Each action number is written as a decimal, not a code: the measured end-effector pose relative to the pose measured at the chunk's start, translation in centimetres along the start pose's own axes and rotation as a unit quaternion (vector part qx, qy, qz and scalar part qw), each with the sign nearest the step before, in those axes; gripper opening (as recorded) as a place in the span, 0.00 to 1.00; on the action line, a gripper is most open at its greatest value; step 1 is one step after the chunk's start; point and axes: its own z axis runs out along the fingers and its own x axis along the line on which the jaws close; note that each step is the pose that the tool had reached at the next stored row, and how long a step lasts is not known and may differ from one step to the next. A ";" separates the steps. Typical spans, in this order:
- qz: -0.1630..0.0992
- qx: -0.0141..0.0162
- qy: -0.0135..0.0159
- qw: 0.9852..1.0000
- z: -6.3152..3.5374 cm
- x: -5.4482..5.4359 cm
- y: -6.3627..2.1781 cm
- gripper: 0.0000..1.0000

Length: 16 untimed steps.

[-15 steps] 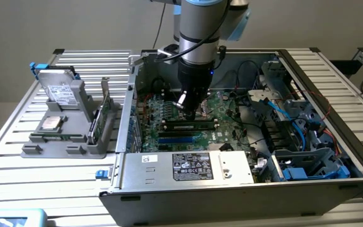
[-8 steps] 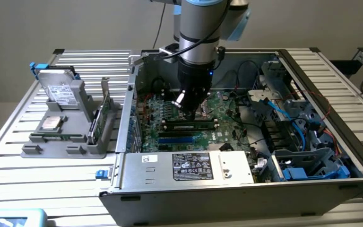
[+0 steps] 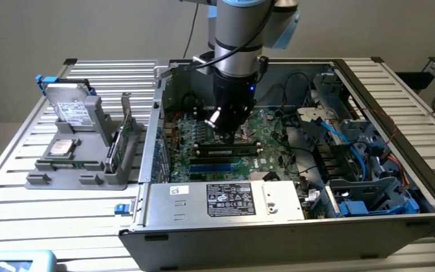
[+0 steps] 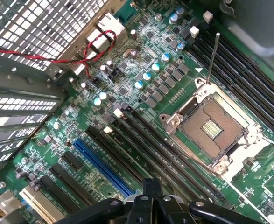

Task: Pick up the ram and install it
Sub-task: 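Press down the ram until it locks into place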

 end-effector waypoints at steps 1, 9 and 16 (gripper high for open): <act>0.005 0.001 -0.001 1.000 -0.01 0.0 0.00 0.11; 0.042 0.004 -0.005 0.999 -0.05 0.0 0.00 0.11; 0.079 0.004 -0.007 0.997 -0.06 0.0 0.00 0.11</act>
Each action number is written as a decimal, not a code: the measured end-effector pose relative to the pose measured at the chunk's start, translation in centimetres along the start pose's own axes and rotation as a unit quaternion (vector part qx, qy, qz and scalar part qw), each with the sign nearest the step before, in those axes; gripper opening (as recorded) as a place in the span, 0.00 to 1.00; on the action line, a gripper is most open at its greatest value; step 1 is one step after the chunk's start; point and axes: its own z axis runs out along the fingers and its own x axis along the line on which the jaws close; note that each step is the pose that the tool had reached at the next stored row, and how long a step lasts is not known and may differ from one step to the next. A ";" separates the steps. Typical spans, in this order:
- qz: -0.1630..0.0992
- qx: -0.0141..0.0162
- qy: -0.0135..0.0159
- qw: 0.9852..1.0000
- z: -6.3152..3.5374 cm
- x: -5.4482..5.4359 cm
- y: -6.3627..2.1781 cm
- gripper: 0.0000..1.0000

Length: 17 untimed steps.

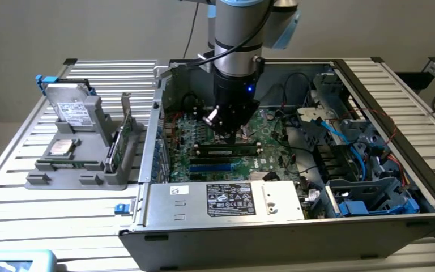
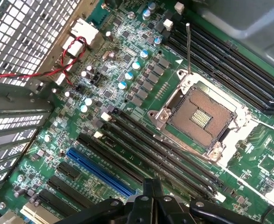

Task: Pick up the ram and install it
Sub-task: 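Press down the ram until it locks into place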

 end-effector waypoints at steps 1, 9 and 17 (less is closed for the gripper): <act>0.006 0.000 0.000 1.000 0.00 0.0 0.00 0.11; 0.055 0.000 0.000 0.998 -0.01 0.0 0.00 0.11; 0.099 0.000 -0.001 0.995 -0.02 0.0 0.00 0.11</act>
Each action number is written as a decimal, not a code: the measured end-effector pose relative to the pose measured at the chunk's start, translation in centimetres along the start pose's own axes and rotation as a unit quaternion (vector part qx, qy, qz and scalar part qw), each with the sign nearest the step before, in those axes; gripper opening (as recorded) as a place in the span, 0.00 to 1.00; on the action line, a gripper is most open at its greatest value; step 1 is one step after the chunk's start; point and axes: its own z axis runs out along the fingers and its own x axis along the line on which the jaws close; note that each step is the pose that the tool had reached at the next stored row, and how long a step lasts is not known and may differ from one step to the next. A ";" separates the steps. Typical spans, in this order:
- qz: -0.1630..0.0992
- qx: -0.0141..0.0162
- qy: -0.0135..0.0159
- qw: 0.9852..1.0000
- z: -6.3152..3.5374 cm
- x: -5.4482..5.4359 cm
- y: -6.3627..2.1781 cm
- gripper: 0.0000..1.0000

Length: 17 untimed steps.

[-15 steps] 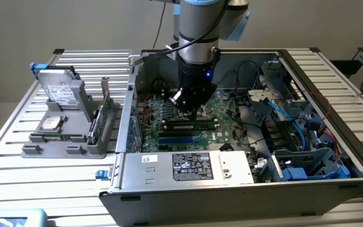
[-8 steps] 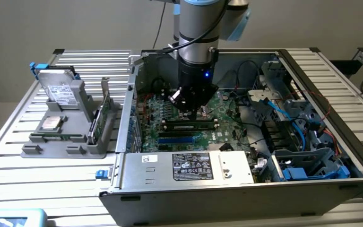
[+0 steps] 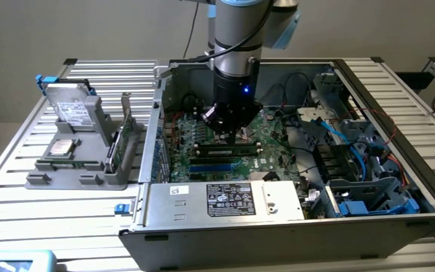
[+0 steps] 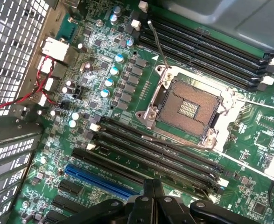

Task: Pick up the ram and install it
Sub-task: 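Press down the ram until it locks into place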

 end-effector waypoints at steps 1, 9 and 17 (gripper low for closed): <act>0.005 0.000 0.000 1.000 0.00 0.0 0.00 0.11; 0.049 0.000 0.000 0.999 -0.01 0.0 0.00 0.11; 0.092 0.000 -0.001 0.996 -0.03 0.0 0.00 0.11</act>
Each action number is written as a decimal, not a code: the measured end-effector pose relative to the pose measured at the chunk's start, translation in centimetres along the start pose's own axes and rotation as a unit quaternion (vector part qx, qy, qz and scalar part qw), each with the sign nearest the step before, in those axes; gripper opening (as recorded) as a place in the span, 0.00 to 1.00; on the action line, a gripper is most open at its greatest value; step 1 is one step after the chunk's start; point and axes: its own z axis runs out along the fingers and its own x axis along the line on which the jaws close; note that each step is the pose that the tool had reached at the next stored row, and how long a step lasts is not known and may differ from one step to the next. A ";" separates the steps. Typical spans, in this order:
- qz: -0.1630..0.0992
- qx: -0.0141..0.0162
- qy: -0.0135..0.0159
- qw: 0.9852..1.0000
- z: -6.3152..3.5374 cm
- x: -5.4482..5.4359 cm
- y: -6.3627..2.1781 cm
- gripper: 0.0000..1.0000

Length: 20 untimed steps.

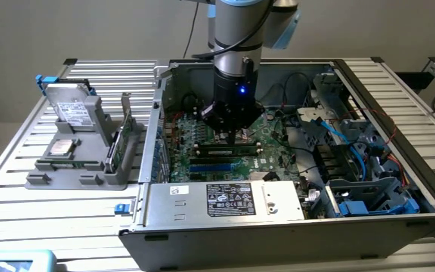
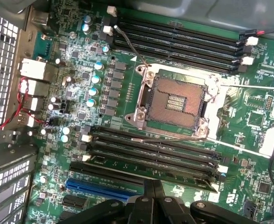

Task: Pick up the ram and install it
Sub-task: 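Press down the ram until it locks into place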

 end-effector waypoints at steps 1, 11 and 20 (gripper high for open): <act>0.005 0.000 0.000 1.000 0.00 0.0 0.00 0.11; 0.050 0.004 0.001 0.999 -0.13 0.0 -0.01 0.11; 0.067 0.008 0.002 0.998 -0.20 0.0 -0.01 0.11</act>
